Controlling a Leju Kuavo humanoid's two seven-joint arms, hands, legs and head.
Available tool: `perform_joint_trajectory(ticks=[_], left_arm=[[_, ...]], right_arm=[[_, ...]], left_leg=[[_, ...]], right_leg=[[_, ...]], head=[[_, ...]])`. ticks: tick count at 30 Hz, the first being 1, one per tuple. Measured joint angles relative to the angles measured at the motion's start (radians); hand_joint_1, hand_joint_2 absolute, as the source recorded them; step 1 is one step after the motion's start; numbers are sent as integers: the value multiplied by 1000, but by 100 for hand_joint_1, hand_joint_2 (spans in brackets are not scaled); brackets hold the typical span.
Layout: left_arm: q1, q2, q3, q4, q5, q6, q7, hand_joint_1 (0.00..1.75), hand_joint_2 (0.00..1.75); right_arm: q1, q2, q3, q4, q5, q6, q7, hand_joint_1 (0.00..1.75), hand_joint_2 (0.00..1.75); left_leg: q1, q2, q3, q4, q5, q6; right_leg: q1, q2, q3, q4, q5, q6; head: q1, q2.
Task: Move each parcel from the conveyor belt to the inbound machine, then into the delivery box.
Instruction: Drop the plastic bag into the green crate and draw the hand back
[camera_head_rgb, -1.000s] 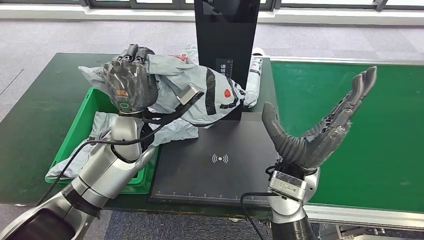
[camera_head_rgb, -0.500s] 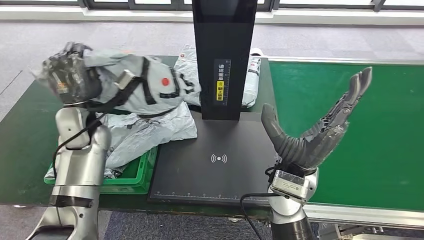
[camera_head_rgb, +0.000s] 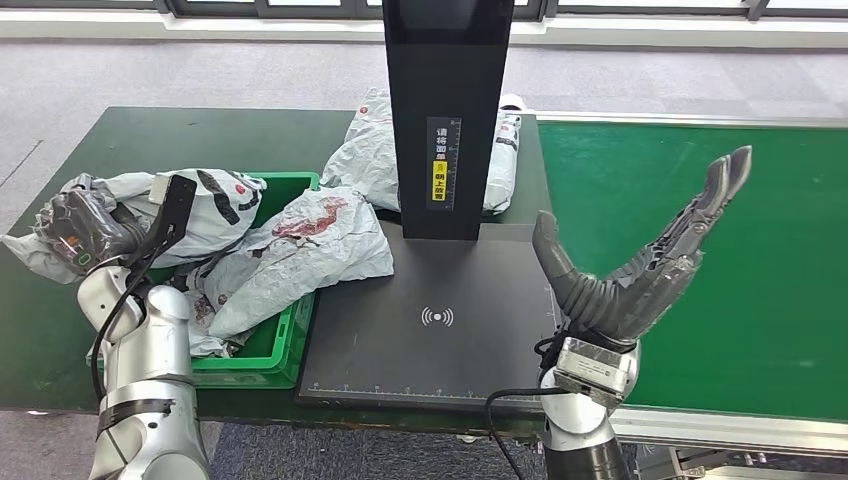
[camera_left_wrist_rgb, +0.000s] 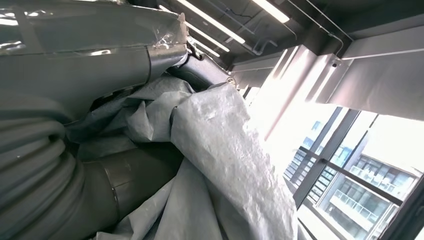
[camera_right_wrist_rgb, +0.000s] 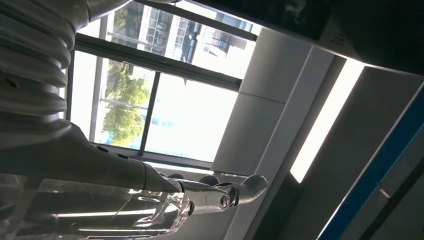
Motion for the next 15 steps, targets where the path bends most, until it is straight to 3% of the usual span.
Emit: perform_joint_trajectory(ticks=[2, 3, 6, 7, 11, 15], left_arm=[[0, -3, 0, 3, 0, 0, 6, 175, 175], [0, -4, 0, 5, 0, 0, 7, 147, 175], [0, -6, 0, 9, 0, 0, 10, 16, 175], [0, -7, 0, 10, 0, 0, 11, 0, 175], [5, -12, 0, -4, 4, 0, -16, 0, 0], [6, -40, 53, -29, 46, 1, -204, 0, 0]], right_arm=[[0, 0, 0, 1, 1, 0, 0, 0, 175], [0, 0, 0, 2, 1, 0, 0, 0, 175], [0, 0, -2, 5, 1, 0, 0, 0, 175], [0, 0, -3, 6, 1, 0, 0, 0, 175], [-1, 0, -5, 12, -1, 0, 0, 0, 175], [-1, 0, -5, 20, -2, 0, 0, 0, 175]], left_leg=[[0, 0, 0, 0, 0, 0], [0, 0, 0, 0, 0, 0], [0, 0, 0, 0, 0, 0], [0, 0, 0, 0, 0, 0], [0, 0, 0, 0, 0, 0], [0, -1, 0, 0, 0, 0]], right_leg=[[0, 0, 0, 0, 0, 0], [0, 0, 0, 0, 0, 0], [0, 0, 0, 0, 0, 0], [0, 0, 0, 0, 0, 0], [0, 0, 0, 0, 0, 0], [0, -1, 1, 0, 0, 0]], head=[[0, 0], [0, 0], [0, 0], [0, 0], [0, 0], [0, 0]])
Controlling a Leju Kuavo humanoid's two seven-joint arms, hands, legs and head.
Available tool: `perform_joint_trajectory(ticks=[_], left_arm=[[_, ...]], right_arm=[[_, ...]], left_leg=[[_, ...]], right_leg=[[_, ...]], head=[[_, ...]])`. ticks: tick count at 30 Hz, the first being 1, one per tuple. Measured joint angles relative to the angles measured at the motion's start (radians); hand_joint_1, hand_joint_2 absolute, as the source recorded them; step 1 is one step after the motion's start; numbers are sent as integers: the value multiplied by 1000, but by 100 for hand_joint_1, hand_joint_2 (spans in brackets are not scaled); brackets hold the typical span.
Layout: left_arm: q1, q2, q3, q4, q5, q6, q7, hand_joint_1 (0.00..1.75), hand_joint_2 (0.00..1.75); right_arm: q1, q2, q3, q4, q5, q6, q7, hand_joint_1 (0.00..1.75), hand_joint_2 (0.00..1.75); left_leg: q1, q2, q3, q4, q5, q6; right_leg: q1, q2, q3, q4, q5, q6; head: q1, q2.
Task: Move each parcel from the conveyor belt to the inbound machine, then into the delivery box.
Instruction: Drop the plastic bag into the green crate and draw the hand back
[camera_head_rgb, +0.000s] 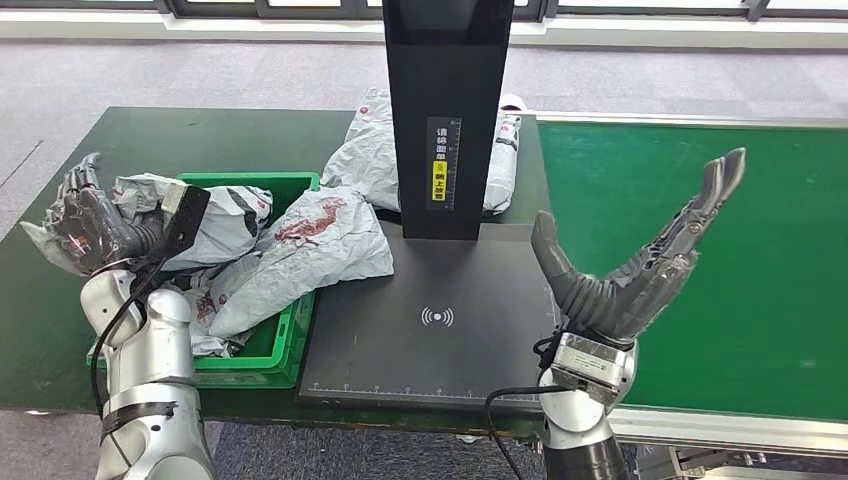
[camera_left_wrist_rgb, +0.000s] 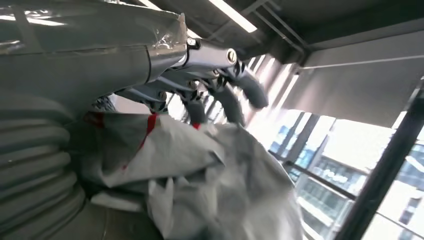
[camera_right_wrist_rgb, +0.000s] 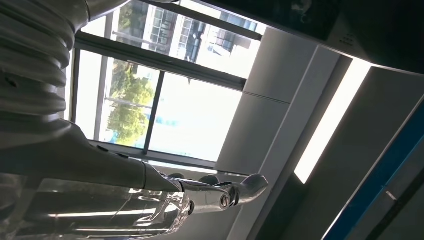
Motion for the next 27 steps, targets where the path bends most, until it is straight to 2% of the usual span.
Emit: perform_joint_trajectory(ticks=[3, 5, 12, 16, 22, 27], left_arm=[[-5, -37, 78, -27, 46, 0, -180, 0, 0], [-12, -61, 127, -45, 56, 0, -252, 0, 0], [-32, -101, 224, -77, 77, 0, -341, 0, 0], [-37, -111, 255, -114, 157, 0, -384, 0, 0], [-20, -120, 243, -198, 315, 0, -393, 0, 0], [13, -125, 174, -276, 439, 0, -394, 0, 0]], right_arm=[[0, 0, -1, 6, 2, 0, 0, 0, 175], [0, 0, -2, 8, 3, 0, 0, 0, 175], [1, 0, -9, 11, 6, 0, 0, 0, 175], [1, 0, -13, 13, 9, 0, 0, 0, 175], [2, 0, -19, 13, 16, 0, 0, 0, 175], [3, 0, -26, 17, 17, 0, 0, 0, 175]], left_leg=[[0, 0, 0, 0, 0, 0], [0, 0, 0, 0, 0, 0], [0, 0, 0, 0, 0, 0], [0, 0, 0, 0, 0, 0], [0, -1, 0, 0, 0, 0], [0, -1, 0, 0, 0, 0]], right_leg=[[0, 0, 0, 0, 0, 0], [0, 0, 0, 0, 0, 0], [0, 0, 0, 0, 0, 0], [0, 0, 0, 0, 0, 0], [0, 0, 0, 0, 0, 0], [0, 0, 0, 0, 0, 0]], head=[[0, 0], [0, 0], [0, 0], [0, 0], [0, 0], [0, 0]])
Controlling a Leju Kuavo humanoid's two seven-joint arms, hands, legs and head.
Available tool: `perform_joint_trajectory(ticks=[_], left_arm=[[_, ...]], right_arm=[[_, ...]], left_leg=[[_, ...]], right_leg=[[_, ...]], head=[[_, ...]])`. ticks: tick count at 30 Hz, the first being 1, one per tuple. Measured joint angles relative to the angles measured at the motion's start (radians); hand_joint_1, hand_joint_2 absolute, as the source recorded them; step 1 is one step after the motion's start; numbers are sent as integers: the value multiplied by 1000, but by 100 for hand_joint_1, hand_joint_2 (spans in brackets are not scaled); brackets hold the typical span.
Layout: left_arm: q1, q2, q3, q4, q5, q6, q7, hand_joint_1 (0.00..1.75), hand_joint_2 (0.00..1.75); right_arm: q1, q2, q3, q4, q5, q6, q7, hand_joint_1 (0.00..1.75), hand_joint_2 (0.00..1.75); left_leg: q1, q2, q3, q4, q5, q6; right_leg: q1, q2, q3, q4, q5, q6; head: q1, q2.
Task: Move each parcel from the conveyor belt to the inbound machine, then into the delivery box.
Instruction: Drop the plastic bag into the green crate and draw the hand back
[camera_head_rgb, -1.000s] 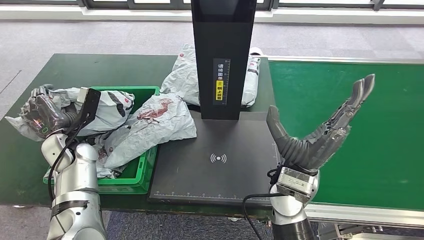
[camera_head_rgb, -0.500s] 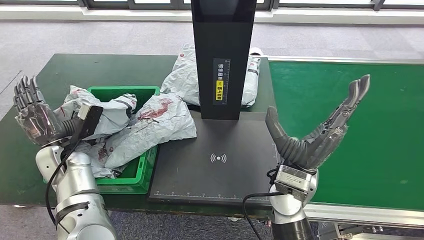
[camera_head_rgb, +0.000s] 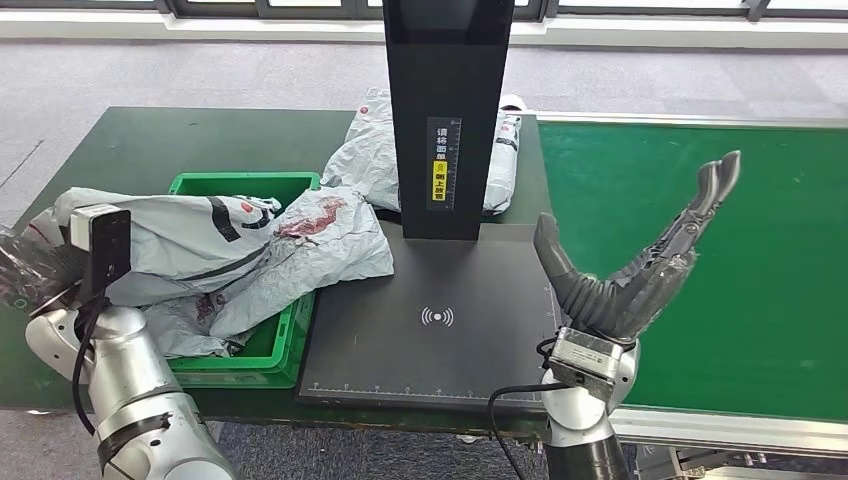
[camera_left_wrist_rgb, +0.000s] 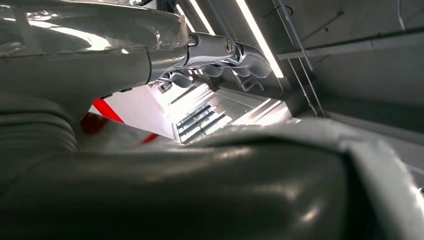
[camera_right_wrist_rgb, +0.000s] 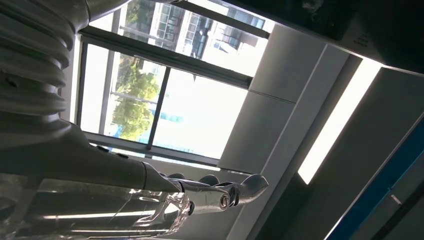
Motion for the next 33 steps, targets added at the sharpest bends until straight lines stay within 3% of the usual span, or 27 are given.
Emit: perform_joint_trajectory(ticks=[5, 9, 21, 33], left_arm=[[35, -5, -83, -68, 59, 0, -1, 0, 0], [51, -8, -131, -104, 58, 0, -1, 0, 175], [60, -10, -169, -79, -74, 0, 0, 0, 175], [60, -11, -168, -44, -92, 0, 0, 0, 175]], right_arm=[[0, 0, -7, 6, 0, 0, 0, 0, 175], [2, 0, -15, 8, 0, 0, 0, 0, 175], [5, 1, -23, 9, 3, 0, 0, 0, 175], [6, 1, -26, 9, 2, 0, 0, 0, 175]], left_leg=[[0, 0, 0, 0, 0, 0], [0, 0, 0, 0, 0, 0], [0, 0, 1, 0, 0, 0], [0, 0, 1, 0, 0, 0]], right_leg=[[0, 0, 0, 0, 0, 0], [0, -1, 0, 0, 0, 0], [0, -1, 0, 0, 0, 0], [0, -1, 0, 0, 0, 0]], head=[[0, 0], [0, 0], [0, 0], [0, 0]])
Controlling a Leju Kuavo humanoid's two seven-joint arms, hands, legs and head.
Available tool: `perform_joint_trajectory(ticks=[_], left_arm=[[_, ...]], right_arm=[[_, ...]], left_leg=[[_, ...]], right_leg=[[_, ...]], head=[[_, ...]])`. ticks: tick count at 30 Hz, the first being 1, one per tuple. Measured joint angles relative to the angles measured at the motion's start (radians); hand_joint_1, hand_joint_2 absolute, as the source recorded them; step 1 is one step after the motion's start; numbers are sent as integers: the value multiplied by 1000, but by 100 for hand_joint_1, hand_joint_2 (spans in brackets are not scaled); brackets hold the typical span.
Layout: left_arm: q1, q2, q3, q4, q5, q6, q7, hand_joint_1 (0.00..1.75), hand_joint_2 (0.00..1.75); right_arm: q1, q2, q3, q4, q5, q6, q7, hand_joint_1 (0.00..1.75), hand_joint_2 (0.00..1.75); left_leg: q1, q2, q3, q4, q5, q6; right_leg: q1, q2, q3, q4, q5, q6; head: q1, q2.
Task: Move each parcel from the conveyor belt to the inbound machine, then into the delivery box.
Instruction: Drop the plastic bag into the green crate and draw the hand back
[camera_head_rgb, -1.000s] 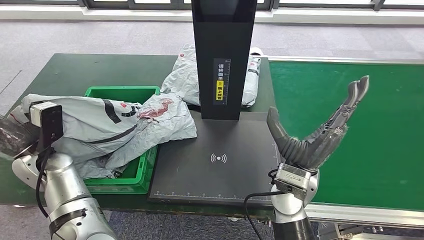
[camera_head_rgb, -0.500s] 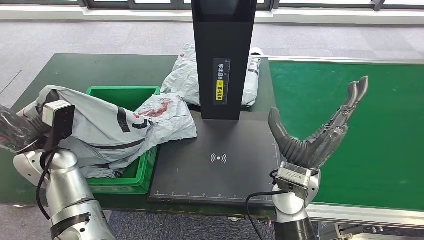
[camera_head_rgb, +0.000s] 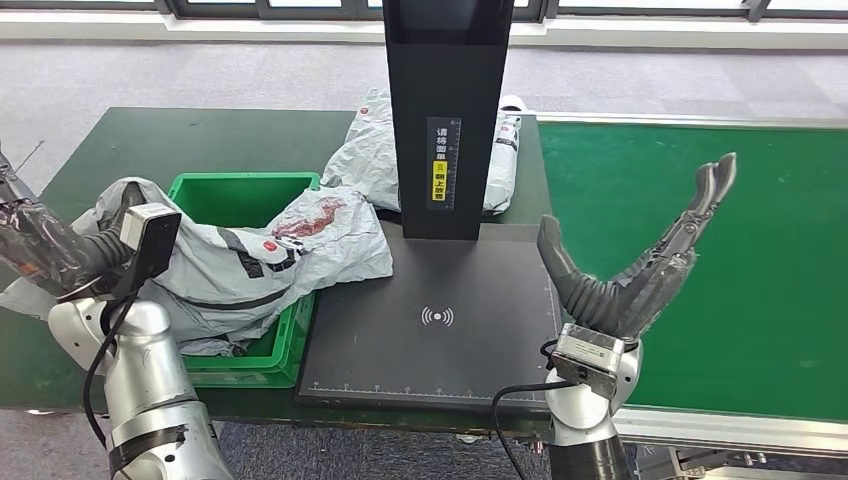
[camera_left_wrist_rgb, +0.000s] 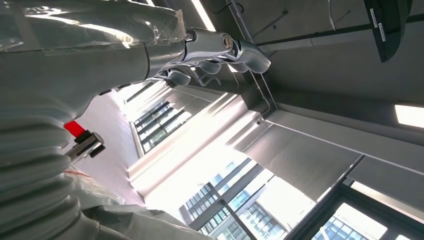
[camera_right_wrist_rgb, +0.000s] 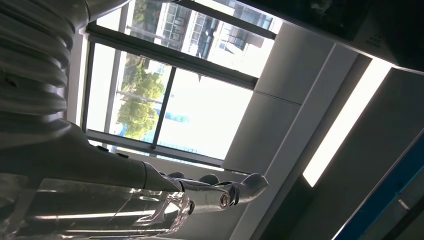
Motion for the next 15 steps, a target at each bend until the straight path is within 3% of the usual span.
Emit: perform_joint_trajectory(ticks=[15], left_arm=[[-6, 0, 26, 12, -46, 0, 7, 0, 175]], right_arm=[[1, 0, -10, 9, -6, 0, 0, 0, 175]], left_leg=[[0, 0, 0, 0, 0, 0]], right_leg=[[0, 0, 0, 0, 0, 0]], head=[[0, 0]])
